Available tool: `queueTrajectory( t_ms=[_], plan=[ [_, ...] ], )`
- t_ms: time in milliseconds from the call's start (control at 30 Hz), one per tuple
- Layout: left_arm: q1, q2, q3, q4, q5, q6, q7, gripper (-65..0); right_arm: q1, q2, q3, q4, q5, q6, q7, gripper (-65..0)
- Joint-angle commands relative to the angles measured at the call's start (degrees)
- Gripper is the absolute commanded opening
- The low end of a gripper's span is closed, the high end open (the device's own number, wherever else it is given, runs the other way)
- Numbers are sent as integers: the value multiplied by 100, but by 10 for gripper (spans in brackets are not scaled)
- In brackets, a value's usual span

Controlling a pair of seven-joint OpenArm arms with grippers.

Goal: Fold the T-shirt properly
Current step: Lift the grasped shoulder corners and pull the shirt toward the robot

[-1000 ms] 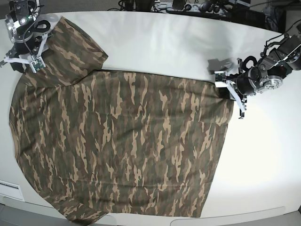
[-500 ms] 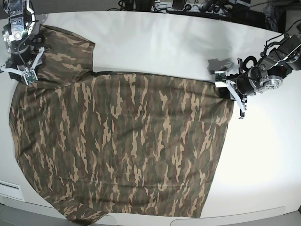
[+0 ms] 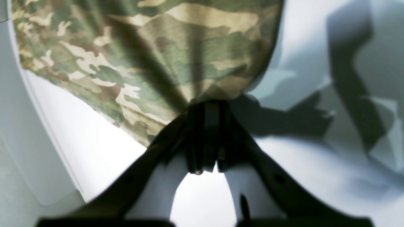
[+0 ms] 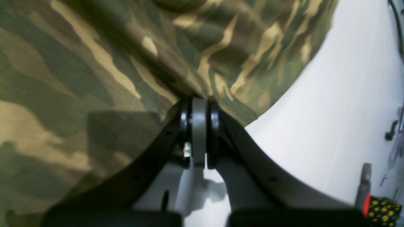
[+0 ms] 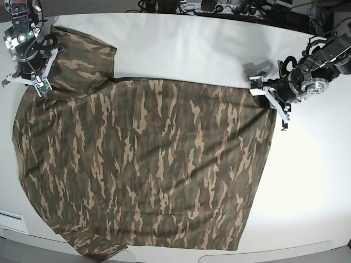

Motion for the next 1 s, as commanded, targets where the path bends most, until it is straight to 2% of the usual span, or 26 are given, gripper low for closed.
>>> queueTrajectory(
  t_ms=[0, 100, 233, 400, 533, 567, 733, 967],
  plan=[
    [-48, -208, -13, 201, -24, 74, 70, -650, -98, 98, 57, 225, -44, -37, 39, -650],
    [-50, -490, -13, 605, -20, 332, 251, -650, -361, 98, 66, 546, -323, -131, -72, -650],
    [-50, -789, -13, 855, -17, 348, 286, -650, -772, 96, 223, 841, -505, -295, -199, -650],
    [37, -957, -13, 1060, -4, 372, 435, -650, -1408, 94, 481, 1178, -492, -354, -219, -650],
    [415, -1067, -13, 1379, 24, 389, 726, -650, -1906, 92, 647, 1429, -492, -448, -417, -650],
    [546, -1099, -13, 1478, 57, 481, 826, -650, -2044, 94, 675, 1484, -492, -479, -466, -650],
    [1180, -1248, -13, 1818, 817, 1110, 1322, -650, -2559, 92, 691, 1746, -511, -686, -573, -650],
    [1993, -1384, -13, 2057, 1429, 1386, 1856, -650, -3038, 63, 688, 1917, -662, -964, -898, -650]
  ],
)
